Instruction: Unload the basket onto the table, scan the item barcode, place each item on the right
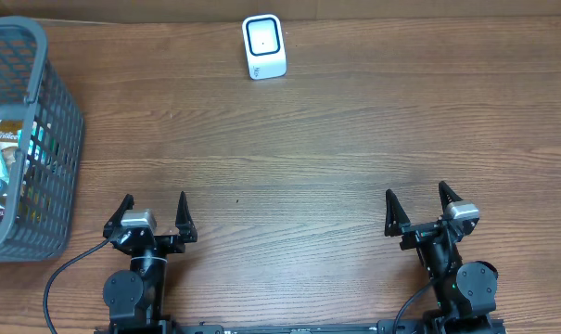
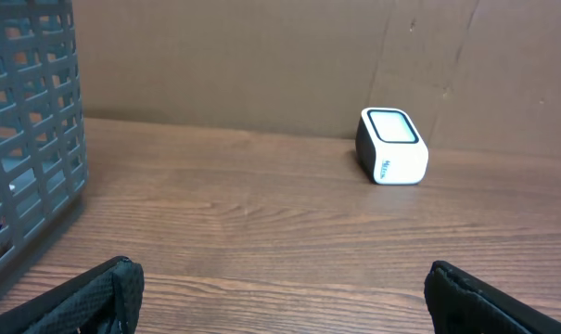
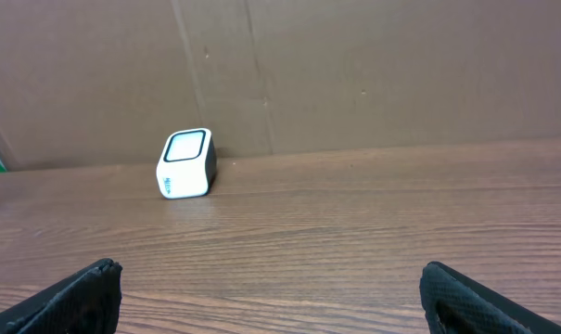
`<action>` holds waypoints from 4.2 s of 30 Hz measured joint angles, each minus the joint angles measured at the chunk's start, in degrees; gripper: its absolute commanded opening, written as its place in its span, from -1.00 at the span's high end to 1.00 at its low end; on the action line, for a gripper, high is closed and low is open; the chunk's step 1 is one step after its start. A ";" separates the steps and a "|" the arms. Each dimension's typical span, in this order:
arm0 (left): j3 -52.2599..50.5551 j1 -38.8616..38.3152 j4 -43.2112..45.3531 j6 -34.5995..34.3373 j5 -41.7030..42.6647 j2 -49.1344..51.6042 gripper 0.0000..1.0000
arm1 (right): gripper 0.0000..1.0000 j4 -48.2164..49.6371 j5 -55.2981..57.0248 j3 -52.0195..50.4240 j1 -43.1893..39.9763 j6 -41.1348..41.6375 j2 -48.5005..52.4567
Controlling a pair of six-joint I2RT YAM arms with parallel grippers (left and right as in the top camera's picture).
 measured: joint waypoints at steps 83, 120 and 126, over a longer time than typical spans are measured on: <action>0.00 0.00 0.00 0.00 0.00 0.00 -0.99 | -1.00 0.00 0.00 0.00 0.00 0.00 0.00; -0.02 0.00 3.37 0.00 0.00 0.07 -0.99 | -1.00 0.00 0.00 0.00 0.00 0.00 0.00; -0.02 0.00 4.85 0.52 -0.35 0.04 -0.99 | -1.00 0.00 0.00 0.00 0.00 -0.02 0.00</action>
